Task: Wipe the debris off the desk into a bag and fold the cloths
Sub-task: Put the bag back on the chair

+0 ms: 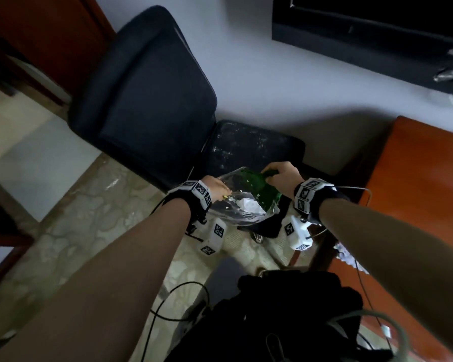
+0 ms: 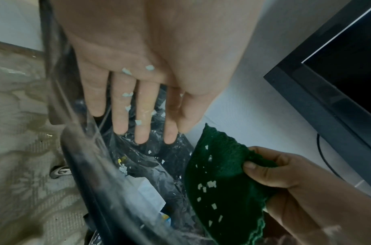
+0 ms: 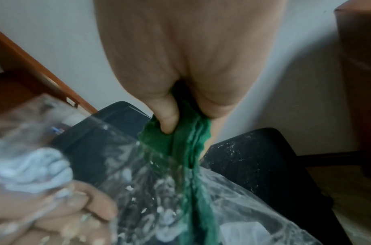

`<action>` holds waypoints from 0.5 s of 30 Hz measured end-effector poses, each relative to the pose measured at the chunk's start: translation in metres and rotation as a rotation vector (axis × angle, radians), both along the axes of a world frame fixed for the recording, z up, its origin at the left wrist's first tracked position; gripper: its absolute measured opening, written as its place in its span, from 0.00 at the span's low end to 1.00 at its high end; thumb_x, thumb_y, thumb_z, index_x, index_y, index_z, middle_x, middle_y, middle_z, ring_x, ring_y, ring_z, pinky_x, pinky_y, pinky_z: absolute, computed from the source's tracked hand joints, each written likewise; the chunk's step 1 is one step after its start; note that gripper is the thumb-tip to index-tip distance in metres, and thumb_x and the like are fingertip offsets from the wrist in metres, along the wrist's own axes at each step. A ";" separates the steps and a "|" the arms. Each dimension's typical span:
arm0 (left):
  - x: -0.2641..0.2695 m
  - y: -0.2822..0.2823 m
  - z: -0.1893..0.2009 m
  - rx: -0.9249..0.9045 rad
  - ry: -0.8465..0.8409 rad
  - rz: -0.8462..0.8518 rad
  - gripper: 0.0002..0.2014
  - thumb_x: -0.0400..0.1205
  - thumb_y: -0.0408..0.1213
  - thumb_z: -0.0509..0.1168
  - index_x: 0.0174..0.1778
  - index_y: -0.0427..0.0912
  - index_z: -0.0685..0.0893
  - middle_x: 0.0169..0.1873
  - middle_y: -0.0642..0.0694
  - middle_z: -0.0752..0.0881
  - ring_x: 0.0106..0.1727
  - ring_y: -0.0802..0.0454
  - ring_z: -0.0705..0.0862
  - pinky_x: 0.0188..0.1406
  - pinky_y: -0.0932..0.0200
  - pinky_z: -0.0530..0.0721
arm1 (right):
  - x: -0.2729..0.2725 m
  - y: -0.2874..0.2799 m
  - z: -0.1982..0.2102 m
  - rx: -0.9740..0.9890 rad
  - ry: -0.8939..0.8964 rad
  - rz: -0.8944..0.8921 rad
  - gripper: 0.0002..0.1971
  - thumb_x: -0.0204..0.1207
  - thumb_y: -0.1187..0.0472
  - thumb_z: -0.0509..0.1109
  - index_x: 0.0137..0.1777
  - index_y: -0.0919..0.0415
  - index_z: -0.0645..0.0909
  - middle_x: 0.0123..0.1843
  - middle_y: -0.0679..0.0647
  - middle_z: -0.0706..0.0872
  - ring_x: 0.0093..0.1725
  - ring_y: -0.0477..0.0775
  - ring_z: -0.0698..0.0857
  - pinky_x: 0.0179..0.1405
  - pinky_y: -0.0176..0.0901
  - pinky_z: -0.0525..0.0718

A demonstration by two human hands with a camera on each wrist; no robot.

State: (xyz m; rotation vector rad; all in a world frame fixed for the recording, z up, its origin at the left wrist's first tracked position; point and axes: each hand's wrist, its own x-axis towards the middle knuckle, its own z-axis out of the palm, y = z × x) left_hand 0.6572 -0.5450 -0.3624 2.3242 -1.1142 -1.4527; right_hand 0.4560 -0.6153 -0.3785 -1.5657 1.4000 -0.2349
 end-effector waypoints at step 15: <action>0.127 -0.167 -0.055 0.188 0.050 -0.364 0.17 0.84 0.40 0.67 0.58 0.28 0.87 0.47 0.35 0.89 0.55 0.37 0.88 0.45 0.55 0.82 | 0.144 -0.155 -0.040 0.109 0.124 -0.030 0.14 0.73 0.70 0.68 0.47 0.50 0.87 0.47 0.55 0.89 0.44 0.53 0.85 0.43 0.36 0.77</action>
